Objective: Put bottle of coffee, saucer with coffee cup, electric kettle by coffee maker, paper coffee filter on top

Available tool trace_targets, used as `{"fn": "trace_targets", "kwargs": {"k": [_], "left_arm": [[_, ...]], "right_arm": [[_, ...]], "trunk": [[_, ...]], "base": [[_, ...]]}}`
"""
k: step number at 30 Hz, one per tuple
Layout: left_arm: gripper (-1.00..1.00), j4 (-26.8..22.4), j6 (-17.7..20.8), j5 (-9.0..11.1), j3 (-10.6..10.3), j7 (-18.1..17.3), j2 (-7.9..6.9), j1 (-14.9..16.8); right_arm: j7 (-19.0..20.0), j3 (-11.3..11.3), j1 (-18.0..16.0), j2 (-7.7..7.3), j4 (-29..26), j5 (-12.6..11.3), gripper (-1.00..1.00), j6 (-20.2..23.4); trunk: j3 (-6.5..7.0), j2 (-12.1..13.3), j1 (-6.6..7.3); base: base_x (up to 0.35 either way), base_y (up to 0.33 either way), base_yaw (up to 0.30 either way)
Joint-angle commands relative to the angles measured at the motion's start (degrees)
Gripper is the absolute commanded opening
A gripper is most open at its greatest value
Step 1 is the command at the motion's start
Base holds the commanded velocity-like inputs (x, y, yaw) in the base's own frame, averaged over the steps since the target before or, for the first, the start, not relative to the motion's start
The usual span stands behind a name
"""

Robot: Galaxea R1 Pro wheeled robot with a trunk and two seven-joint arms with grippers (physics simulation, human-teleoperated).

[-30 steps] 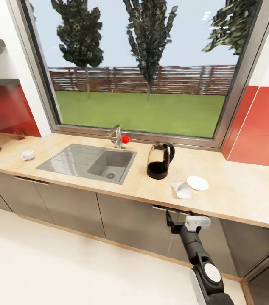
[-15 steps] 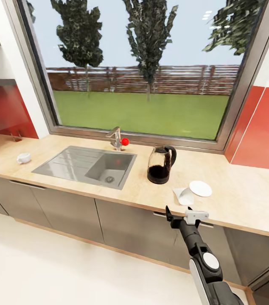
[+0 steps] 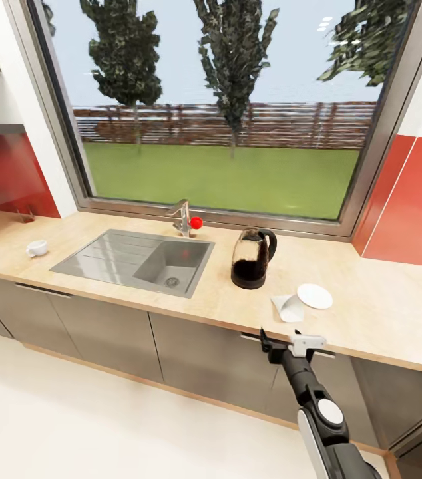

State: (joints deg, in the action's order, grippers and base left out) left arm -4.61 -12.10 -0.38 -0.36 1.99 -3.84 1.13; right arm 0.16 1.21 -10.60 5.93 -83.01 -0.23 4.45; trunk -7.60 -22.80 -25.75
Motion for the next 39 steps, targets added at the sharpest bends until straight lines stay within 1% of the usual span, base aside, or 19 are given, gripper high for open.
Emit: {"fn": "trace_targets", "kwargs": {"k": [1, 3, 4, 5, 7, 11, 15, 25, 34, 39], "left_arm": [[1.00, -0.3, -2.4, -0.1, -0.1, 0.1, -0.01, 0.0], [1.00, -0.7, -5.5, -0.2, -0.1, 0.1, -0.02, 0.0], [1.00, -0.9, -6.3, -0.2, -0.2, 0.1, 0.00, 0.0], [1.00, -0.9, -6.6, -0.2, -0.2, 0.1, 0.01, 0.0], [1.00, -1.0, -7.4, -0.2, -0.2, 0.1, 0.02, 0.1], [1.00, -1.1, -7.7, -0.2, -0.2, 0.1, -0.01, 0.1], [1.00, -1.0, -7.8, -0.2, -0.2, 0.1, -0.02, 0.1], [1.00, -1.0, -7.9, -0.2, -0.2, 0.1, -0.03, 0.0], [1.00, -1.0, -7.9, -0.2, -0.1, 0.1, 0.02, 0.0], [1.00, -1.0, -7.9, -0.2, -0.2, 0.1, 0.02, 0.0]], "right_arm": [[0.0, 0.0, 0.0, -0.11, 0.0, 0.0, 1.00, 0.3], [-0.2, -0.1, 0.0, -0.48, 0.1, 0.0, 1.00, 0.4], [-0.2, -0.2, 0.0, -0.82, 0.2, 0.0, 1.00, 0.4], [-0.3, -0.3, 0.0, -1.01, 0.2, 0.0, 1.00, 0.4], [-0.3, -1.5, 0.0, -1.86, 0.6, 0.0, 1.00, 0.4], [-0.3, -3.4, 0.0, -2.53, 1.8, 0.1, 1.00, 0.4], [-0.3, -4.0, 0.0, -2.71, 3.2, 0.0, 1.00, 0.4], [-0.3, -4.1, 0.0, -2.73, 3.8, 0.0, 1.00, 0.4], [-0.3, -4.1, 0.0, -2.68, 3.9, 0.0, 1.00, 0.3], [-0.3, -4.2, 0.0, -2.68, 3.9, 0.0, 1.00, 0.3]], "trunk": [[-0.12, -0.1, -0.03], [-0.12, -0.1, -0.03], [-0.12, -0.1, -0.03], [-0.12, -0.1, -0.03], [-0.12, -0.1, -0.03], [-0.12, -0.1, -0.03], [-0.12, -0.1, -0.03], [-0.12, -0.1, -0.03], [-0.12, -0.1, -0.03], [-0.12, -0.1, -0.03]], "base": [[0.000, 0.000, 0.000], [0.000, 0.000, 0.000], [0.000, 0.000, 0.000], [0.000, 0.000, 0.000], [0.000, 0.000, 0.000], [0.000, 0.000, 0.000], [0.000, 0.000, 0.000], [0.008, 0.000, 0.000], [0.143, 0.000, 0.000], [0.263, 0.000, 0.000]]}}
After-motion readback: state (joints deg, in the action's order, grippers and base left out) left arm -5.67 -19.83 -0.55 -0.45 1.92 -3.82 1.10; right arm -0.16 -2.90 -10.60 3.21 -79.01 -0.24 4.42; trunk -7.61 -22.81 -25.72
